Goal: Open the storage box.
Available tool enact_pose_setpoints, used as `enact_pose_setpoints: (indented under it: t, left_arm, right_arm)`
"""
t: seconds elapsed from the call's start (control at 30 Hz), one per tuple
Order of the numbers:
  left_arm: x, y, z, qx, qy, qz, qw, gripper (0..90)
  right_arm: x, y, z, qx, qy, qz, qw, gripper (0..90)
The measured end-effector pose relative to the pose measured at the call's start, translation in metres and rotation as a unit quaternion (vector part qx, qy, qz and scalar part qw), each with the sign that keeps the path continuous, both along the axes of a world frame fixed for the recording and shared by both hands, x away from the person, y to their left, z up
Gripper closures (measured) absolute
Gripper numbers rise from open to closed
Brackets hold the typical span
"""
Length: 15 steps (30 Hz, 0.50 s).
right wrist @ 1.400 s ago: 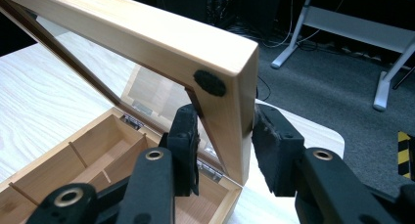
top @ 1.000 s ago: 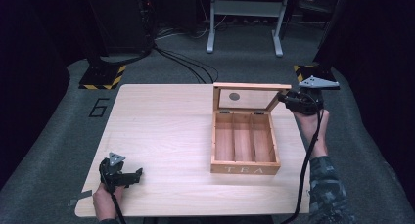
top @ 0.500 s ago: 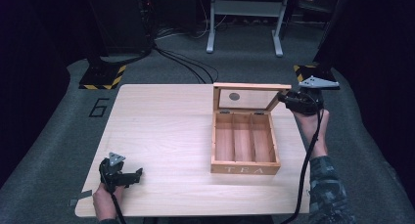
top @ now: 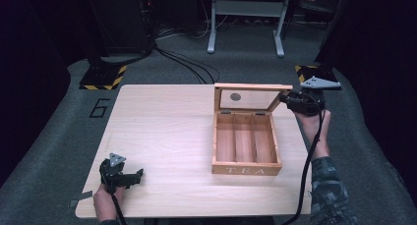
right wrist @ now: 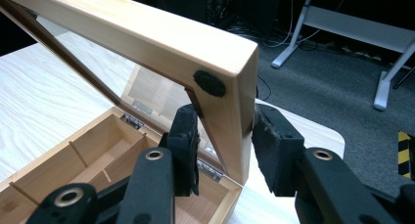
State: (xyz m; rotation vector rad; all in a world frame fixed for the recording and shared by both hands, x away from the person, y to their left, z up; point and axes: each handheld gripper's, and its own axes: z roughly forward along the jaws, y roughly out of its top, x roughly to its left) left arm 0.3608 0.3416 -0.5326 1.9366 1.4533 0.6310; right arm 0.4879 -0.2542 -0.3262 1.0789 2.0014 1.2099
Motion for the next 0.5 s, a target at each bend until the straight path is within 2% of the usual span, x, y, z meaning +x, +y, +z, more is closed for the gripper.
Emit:
enact_pose_setpoints:
  t: [0.5]
  left_arm:
    - [0.0, 0.0, 0.0, 0.0, 0.0, 0.0, 1.0, 0.4]
  right_arm:
    - [0.0, 0.0006, 0.001, -0.003, 0.002, -0.002, 1.0, 62.6]
